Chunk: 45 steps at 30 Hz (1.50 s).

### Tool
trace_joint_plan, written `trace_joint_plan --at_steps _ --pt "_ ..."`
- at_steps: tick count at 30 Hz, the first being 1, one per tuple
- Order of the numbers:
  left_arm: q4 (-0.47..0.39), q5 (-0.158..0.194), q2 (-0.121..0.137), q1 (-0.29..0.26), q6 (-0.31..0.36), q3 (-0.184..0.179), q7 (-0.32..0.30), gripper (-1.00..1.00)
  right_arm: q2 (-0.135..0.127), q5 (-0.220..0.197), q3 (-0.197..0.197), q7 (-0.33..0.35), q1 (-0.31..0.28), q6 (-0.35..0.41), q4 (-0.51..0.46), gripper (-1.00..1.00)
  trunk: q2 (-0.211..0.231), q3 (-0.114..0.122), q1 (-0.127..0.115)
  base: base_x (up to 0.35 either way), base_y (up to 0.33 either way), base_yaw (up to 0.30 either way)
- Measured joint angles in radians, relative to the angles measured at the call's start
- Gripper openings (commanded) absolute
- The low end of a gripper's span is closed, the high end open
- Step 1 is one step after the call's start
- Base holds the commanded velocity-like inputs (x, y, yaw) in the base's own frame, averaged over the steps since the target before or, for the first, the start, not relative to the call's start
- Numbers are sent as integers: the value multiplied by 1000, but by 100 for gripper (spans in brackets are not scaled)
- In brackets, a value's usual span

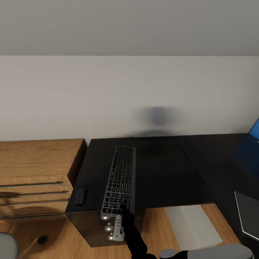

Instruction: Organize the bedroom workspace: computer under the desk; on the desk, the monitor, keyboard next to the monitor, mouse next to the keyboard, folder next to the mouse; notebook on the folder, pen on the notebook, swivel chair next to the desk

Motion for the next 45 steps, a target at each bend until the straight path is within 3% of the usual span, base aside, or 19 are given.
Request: trace_joint_plan --at_steps 24,25,45 --pt "0 0 0 0 0 0 1 100 0 0 0 -1 0 0 0 -100 0 0 0 -31 0 0" --pt "0 0 0 0 0 0 1 100 0 0 0 -1 0 0 0 100 0 0 0 0 0 0" --pt "0 0 0 0 -1 0 1 100 0 0 0 0 0 -1 0 100 0 0 0 -22 0 0"
